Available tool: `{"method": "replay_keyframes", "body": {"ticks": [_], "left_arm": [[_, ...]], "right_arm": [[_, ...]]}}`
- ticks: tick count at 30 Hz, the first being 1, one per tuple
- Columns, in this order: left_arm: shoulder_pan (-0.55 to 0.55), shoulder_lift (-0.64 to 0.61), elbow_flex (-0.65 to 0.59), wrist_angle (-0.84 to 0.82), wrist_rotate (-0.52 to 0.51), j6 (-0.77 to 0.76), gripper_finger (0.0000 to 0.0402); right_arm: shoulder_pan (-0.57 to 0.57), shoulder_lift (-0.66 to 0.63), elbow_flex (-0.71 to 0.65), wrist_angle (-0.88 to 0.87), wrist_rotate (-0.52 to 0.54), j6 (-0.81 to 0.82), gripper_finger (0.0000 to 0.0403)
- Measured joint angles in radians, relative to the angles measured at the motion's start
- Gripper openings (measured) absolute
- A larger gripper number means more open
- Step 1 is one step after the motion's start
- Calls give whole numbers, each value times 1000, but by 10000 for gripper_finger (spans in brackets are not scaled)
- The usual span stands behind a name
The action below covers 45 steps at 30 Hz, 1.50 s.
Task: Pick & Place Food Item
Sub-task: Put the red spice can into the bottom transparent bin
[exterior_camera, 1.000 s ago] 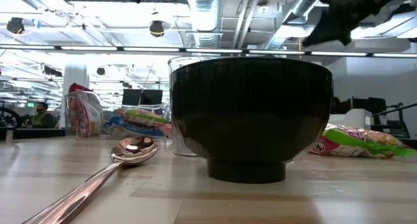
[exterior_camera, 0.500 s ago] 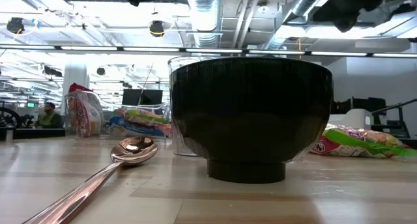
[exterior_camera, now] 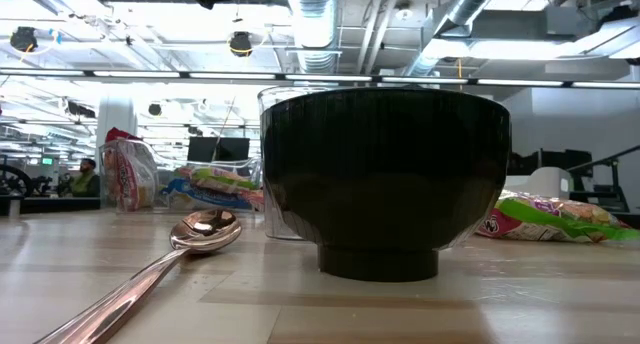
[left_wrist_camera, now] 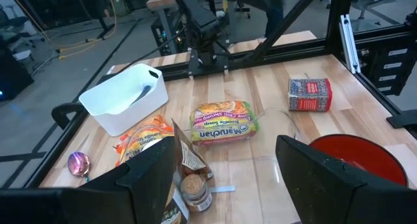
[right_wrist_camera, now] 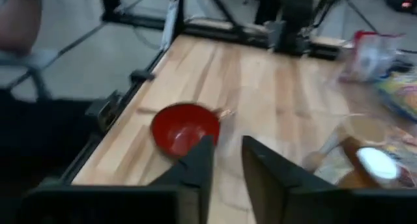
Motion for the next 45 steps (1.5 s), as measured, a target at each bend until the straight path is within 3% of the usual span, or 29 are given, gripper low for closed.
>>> {"method": "replay_keyframes", "body": {"ticks": [5,10,17,22,35,45], "left_arm": [[0,0,0,0,0,0,257],[0,0,0,0,0,-2,257],[0,0,0,0,0,-3,257],[0,0,0,0,0,-3,257],[0,0,0,-4,0,-1,257],[0,0,0,-7,0,-1,257]], "right_arm": [[114,130,26,-37,18,79,171],[192,334,196,-291,-5,243,254],[210,648,525,-812,-196,472,275],[186,798,592,-1056,-316,570,275],[107,878,569,-977,-433,613,276],[94,878,425,-804,-527,626,276]]}}
